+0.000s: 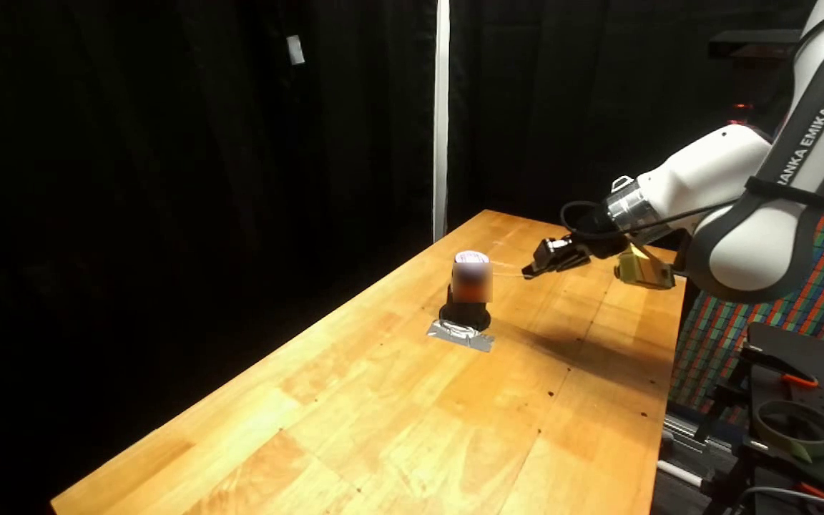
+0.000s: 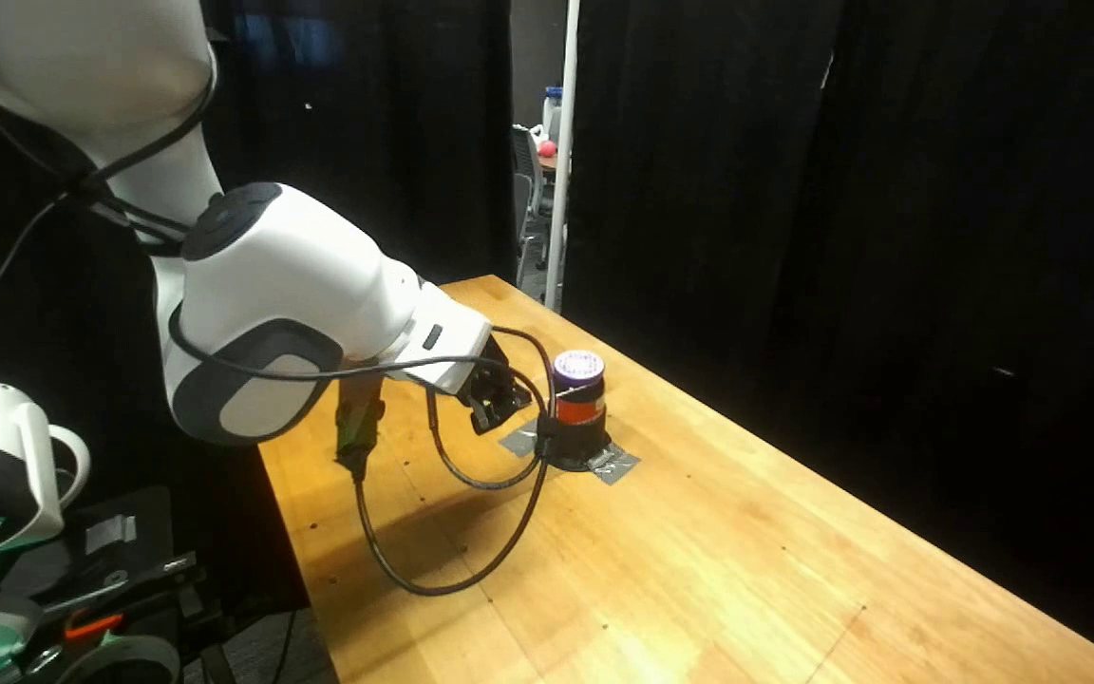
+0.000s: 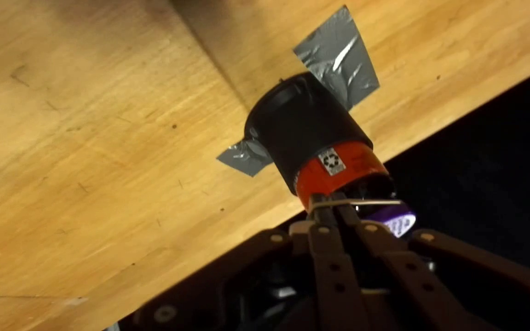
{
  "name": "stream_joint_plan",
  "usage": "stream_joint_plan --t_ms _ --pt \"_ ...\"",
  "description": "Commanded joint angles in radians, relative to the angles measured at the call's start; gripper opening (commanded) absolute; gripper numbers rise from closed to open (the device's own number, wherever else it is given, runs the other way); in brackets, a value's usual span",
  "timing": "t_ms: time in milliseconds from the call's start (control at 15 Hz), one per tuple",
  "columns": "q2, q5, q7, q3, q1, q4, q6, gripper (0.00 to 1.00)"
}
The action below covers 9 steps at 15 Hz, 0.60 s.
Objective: Put the rubber band on the jar.
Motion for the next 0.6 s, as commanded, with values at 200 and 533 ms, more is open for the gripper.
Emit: stream_joint_plan --t_ms 200,533 --pt "0.137 -0.002 0.093 -0.096 0.051 -0.025 0.487 0.07" --pt "0.135 -0.025 0.115 -0.113 0.053 -0.024 0.406 0.29"
